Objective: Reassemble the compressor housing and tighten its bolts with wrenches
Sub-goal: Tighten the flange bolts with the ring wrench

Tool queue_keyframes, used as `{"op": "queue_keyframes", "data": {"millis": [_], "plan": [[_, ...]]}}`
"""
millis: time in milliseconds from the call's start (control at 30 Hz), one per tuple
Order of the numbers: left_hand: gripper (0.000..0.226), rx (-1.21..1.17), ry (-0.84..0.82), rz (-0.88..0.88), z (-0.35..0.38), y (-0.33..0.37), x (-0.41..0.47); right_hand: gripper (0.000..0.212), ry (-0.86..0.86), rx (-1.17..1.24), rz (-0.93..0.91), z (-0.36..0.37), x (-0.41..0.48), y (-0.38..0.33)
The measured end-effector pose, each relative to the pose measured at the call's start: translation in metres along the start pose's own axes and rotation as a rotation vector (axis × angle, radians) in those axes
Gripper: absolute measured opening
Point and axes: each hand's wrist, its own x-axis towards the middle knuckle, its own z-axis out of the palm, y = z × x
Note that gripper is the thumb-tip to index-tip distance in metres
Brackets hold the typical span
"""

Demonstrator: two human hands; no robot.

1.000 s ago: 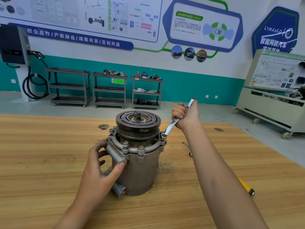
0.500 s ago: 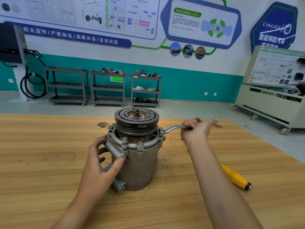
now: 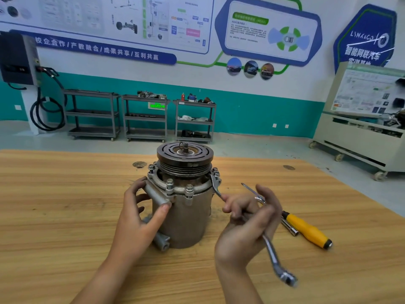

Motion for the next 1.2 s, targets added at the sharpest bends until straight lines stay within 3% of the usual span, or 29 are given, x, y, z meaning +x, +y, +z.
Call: {"op": "queue_keyframes", "data": {"millis": [133, 200, 333, 533, 700, 900, 1067, 1200], "plan": [[0.066, 0.003, -0.001, -0.017, -0.001, -0.001, -0.003, 0.026, -0.284, -0.092, -0.186, 0.009, 0.004, 0.0], [0.069, -0.001, 0.005, -0.022, -0.001, -0.001, -0.003, 0.028, -0.391, -0.099, -0.194, 0.017, 0.018, -0.005], [0.067, -0.012, 0.001, -0.018, -0.001, -0.002, -0.002, 0.041, -0.459, -0.046, 0.04, 0.038, 0.051, -0.012], [0.075, -0.026, -0.014, -0.031, -0.002, -0.003, -0.002, 0.083, -0.66, 0.072, 0.36, 0.06, 0.076, 0.001], [0.067, -0.033, -0.004, -0.02, -0.001, -0.006, -0.002, 0.063, -0.459, 0.131, 0.428, 0.06, 0.076, 0.009], [0.071, -0.007, 0.004, -0.017, -0.001, -0.009, 0.0, 0.071, -0.218, 0.531, 0.636, 0.056, 0.132, -0.011], [0.072, -0.014, 0.004, -0.011, -0.001, -0.008, 0.0, 0.067, -0.089, 0.505, 0.979, 0.054, 0.152, 0.015], [0.077, -0.017, 0.005, -0.013, -0.002, -0.007, 0.001, 0.066, -0.015, 0.51, 1.123, 0.041, 0.141, 0.047]]}}
